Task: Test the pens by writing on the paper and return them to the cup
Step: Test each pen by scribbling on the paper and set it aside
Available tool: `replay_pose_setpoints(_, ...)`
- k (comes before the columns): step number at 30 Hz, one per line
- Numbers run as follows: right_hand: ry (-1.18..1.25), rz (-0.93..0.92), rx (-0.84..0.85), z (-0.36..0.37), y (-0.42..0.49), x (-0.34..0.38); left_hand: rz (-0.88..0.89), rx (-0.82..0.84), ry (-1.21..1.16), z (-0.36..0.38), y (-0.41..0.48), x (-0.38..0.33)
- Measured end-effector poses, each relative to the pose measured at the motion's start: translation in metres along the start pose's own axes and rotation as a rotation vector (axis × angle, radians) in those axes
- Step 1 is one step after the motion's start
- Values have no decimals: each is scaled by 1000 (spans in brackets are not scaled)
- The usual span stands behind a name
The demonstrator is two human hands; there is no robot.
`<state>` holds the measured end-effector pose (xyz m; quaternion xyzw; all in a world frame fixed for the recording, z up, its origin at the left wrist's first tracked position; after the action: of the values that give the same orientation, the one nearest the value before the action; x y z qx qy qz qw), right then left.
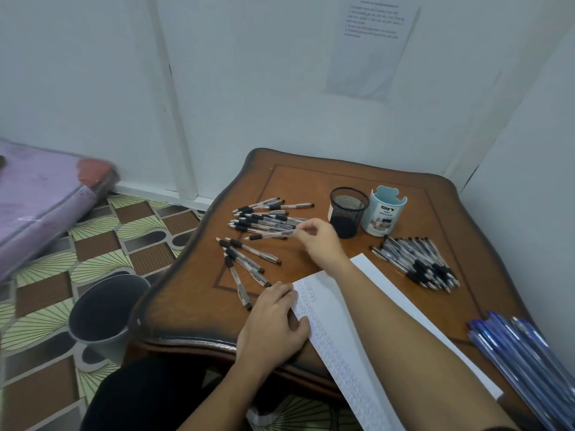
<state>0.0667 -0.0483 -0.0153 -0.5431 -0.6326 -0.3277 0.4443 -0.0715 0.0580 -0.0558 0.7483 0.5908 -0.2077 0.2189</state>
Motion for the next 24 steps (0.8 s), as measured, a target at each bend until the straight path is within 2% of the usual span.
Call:
replay_pose_setpoints(4,739,71,-162,-47,-17,-10,-8,5,8,1,1,2)
replay_pose_setpoints(7,991,-11,-240,-75,-37,-8,-19,27,0,1,1,1)
replay_pose_setpoints(10,946,-23,-294,-90,-51,-10,-25,24,-15,0,0,-1)
replay_pose_setpoints(15,734,-3,-222,-93,-67,-13,-32,34,-4,-1,0,-1)
replay_pose_setpoints(19,748,-77,-203,-90,-75,-16,-40,29,-6,-1,-1,-4)
replay_pose_setpoints(24,829,5,-154,-80,-77,-29,-48,38,-6,-2,-1,-5)
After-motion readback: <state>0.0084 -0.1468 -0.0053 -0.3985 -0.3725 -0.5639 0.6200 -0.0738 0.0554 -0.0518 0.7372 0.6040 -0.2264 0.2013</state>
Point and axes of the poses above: each hand's wrist, its own y-axis towards the middle knuckle, its own z-axis out of the palm, x = y × z, the point moved 6 cm from there along y, towards the middle knuckle, and after that the axes turned 9 degrees about x, right-handed, at the moved point
